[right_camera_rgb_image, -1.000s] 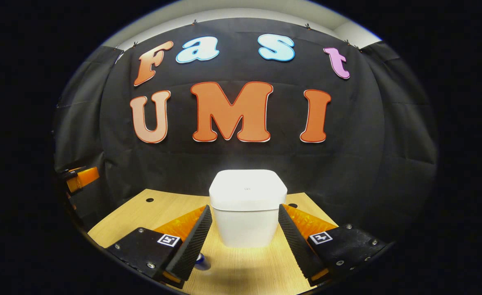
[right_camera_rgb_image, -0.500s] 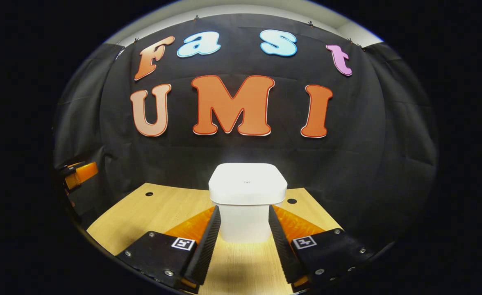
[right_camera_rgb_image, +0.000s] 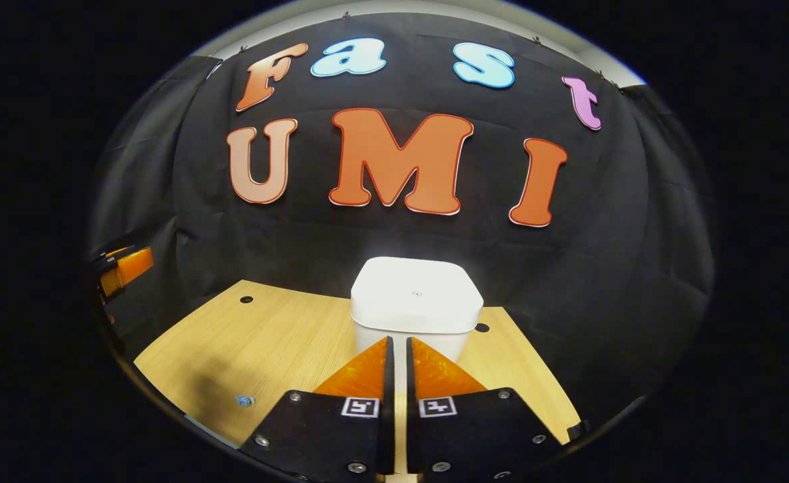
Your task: Press the lid of the desktop garbage bin to open it, pick up the crumpled paper on the desktop and throw it into the bin, then pick up the pop can on the desktop and drop it into the bin, and finally close the garbage bin lid.
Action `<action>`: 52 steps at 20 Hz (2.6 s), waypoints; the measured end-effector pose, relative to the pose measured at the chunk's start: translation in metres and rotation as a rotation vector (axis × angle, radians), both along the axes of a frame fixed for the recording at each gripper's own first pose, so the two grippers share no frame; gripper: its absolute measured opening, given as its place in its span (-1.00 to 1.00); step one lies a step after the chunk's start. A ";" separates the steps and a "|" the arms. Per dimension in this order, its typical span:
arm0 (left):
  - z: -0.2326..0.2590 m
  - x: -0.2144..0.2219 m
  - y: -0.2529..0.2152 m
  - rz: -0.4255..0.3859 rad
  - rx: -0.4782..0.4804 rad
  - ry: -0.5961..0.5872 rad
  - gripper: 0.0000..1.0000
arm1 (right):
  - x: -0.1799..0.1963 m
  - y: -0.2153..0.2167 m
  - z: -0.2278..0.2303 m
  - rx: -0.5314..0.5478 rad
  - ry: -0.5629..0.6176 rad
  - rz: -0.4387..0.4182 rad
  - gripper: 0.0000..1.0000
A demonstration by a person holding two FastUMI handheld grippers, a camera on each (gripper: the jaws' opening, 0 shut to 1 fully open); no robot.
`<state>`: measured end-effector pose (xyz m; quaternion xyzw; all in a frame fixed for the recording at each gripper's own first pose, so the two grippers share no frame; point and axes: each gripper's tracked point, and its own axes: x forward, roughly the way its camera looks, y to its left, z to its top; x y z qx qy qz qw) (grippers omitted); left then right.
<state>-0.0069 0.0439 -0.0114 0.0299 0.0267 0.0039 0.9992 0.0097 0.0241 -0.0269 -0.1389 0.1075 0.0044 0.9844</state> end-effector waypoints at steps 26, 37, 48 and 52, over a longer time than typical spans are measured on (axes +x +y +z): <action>-0.020 -0.010 0.062 0.135 0.000 0.050 0.98 | 0.155 -0.001 0.079 -0.086 0.372 0.071 -0.99; -0.031 -0.017 0.098 0.201 -0.001 0.072 0.98 | 0.174 -0.021 0.002 -0.163 0.624 0.020 -0.99; -0.038 -0.023 0.105 0.214 -0.008 0.083 0.97 | 0.167 -0.036 -0.025 -0.280 0.691 0.042 -0.99; -0.040 -0.032 0.103 0.218 -0.023 0.082 0.97 | 0.165 -0.032 -0.020 -0.240 0.679 0.018 -0.99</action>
